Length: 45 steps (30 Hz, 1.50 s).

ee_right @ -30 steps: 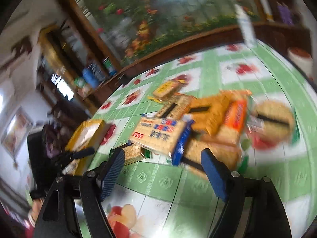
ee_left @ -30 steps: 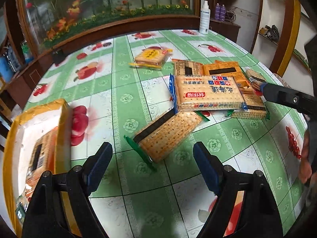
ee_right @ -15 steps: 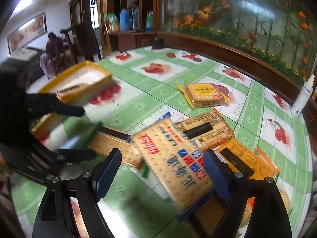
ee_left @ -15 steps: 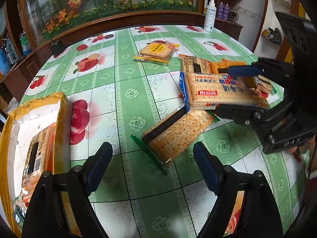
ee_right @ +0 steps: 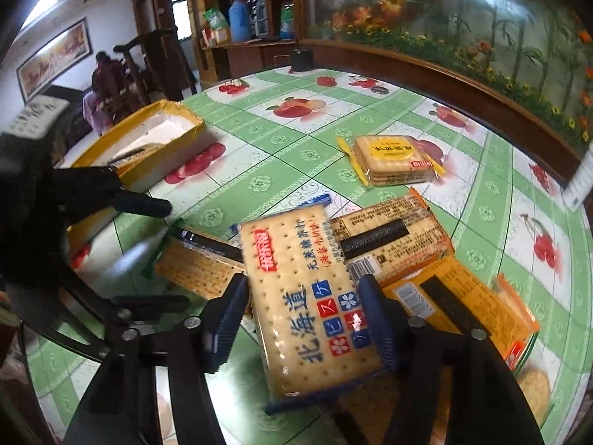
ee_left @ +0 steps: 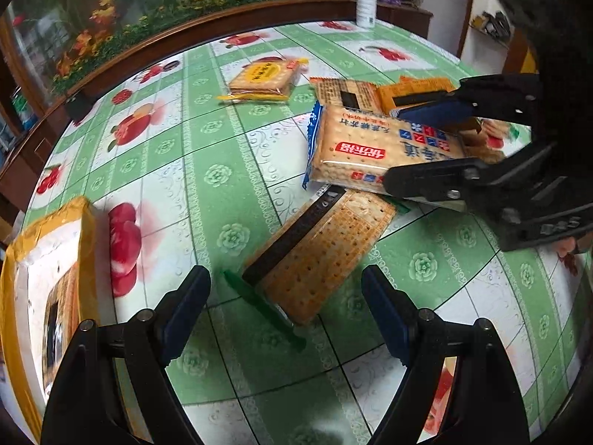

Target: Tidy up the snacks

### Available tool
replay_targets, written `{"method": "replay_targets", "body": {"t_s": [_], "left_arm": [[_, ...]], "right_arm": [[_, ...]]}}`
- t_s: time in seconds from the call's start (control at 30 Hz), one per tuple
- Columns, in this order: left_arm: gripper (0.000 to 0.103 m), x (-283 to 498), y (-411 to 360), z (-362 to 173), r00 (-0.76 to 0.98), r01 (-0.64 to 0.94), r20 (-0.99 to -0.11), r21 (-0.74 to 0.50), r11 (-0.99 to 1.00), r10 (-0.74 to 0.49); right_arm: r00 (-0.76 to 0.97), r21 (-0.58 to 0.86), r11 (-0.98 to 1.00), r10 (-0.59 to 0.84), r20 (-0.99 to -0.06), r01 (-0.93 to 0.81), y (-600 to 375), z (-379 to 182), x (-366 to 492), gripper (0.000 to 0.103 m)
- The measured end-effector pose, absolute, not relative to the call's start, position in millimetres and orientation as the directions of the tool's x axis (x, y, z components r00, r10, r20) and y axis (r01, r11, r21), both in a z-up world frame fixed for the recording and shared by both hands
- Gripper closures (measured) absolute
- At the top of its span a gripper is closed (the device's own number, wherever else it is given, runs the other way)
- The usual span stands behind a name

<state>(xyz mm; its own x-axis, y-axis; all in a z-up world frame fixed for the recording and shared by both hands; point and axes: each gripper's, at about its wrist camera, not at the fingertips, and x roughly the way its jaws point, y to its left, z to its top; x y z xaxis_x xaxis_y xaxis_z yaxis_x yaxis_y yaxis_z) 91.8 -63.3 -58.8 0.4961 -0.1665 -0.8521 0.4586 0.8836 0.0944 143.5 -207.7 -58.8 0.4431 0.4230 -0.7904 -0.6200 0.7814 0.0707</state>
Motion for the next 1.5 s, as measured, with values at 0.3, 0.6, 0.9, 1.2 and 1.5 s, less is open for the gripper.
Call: {"method": "replay_targets", "body": {"t_s": [0.3,0.6,0.9,1.2,1.5], "left_arm": [[0.019,115.2,-91.7,-62.6,0.456,0.526,-0.871,0.095,0.845,-0.186],[0.019,115.2,-123.6,-61.7,0.418,0.621,-0.894,0.154,0.768,-0.159],[0.018,114.2,-153.9,-63.0,0.381,0.724,-0.903,0.158,0.672,-0.198],[0.032,93.5,-153.5,-64.0,0.400,0.726,-0.873,0.116,0.678,-0.279],[0.050,53.4,-119.0,-56.1,0.454,0.616,-0.827,0.024,0.788,-0.330]], "right_arm": [[0.544,0.345,0.824,0.559,-0.625,-0.450,-272.2,-26.3,111.3,0.045],[0.612,0.521,0.755,0.642,-0.461,-0.399,-318.3,-3.1,67.4,0.045],[0.641,0.560,0.746,0.634,-0.433,-0.360,-334.9,-1.6,44.2,0.045],[0.688,0.585,0.753,0.597,-0.414,-0.302,-359.9,0.3,19.6,0.045],[0.700,0.593,0.739,0.605,-0.378,-0.319,-358.4,7.7,12.7,0.045]]}}
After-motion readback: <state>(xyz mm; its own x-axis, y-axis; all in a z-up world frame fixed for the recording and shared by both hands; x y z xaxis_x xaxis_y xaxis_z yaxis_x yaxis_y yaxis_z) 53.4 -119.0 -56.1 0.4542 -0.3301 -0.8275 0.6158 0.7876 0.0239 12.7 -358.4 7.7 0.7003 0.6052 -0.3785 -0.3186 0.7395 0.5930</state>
